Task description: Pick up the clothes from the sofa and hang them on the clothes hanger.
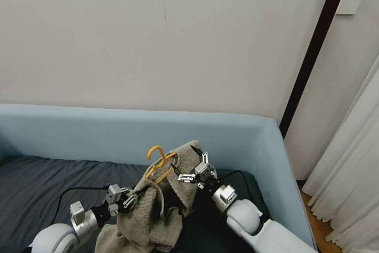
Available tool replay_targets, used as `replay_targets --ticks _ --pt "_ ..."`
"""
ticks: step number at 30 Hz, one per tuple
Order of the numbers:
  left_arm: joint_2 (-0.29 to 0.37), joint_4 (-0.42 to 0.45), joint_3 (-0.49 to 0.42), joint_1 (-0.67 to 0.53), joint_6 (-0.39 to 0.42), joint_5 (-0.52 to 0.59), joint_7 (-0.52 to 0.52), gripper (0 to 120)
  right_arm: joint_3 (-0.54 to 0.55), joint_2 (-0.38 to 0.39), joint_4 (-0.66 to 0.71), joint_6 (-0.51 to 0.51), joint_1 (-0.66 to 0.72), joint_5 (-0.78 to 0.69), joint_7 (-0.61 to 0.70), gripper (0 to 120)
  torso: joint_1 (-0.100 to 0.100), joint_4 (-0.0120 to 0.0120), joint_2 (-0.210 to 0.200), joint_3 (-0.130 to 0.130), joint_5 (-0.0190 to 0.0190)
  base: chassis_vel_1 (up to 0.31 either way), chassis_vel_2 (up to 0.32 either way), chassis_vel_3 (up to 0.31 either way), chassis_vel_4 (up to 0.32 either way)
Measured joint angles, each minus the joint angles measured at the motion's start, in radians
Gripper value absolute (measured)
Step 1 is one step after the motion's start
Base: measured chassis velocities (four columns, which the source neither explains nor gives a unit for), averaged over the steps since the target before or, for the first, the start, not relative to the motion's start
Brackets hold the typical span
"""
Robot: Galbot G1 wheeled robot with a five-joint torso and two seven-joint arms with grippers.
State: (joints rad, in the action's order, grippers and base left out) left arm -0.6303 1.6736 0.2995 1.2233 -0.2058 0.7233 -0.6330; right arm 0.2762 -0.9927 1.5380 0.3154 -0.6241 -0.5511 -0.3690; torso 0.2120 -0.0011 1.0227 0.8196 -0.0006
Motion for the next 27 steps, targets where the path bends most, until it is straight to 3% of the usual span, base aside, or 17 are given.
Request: replay_targets --ticks 3,8,20,27 --pt "0.052 0.000 0.007 -0.016 -0.006 0.007 -0.094 8 -0.017 0.094 -0.034 -0.013 0.053 -0.115 -0.282 100 0.000 -0.0003 0.000 0.000 -0.0003 0.000 0.000 0.000 0.000" --pt "0.106 -0.020 0.010 -0.062 -0.008 0.023 -0.236 8 -0.049 0.184 -0.043 -0.059 0.085 -0.138 -0.453 100 0.000 -0.0003 0.000 0.000 -0.0006 0.000 0.000 0.000 0.000" --pt "0.185 -0.107 -0.081 -0.293 0.032 0.070 -0.625 8 -0.128 0.293 0.001 -0.162 0.100 -0.111 -0.750 100 0.000 -0.0002 0.000 0.000 -0.0004 0.000 0.000 0.000 0.000" --pt "0.243 -0.092 -0.089 -0.402 0.093 0.110 -0.709 8 -0.206 0.329 0.037 -0.199 0.091 -0.164 -0.809 100 0.000 -0.0002 0.000 0.000 -0.0002 0.000 0.000 0.000 0.000"
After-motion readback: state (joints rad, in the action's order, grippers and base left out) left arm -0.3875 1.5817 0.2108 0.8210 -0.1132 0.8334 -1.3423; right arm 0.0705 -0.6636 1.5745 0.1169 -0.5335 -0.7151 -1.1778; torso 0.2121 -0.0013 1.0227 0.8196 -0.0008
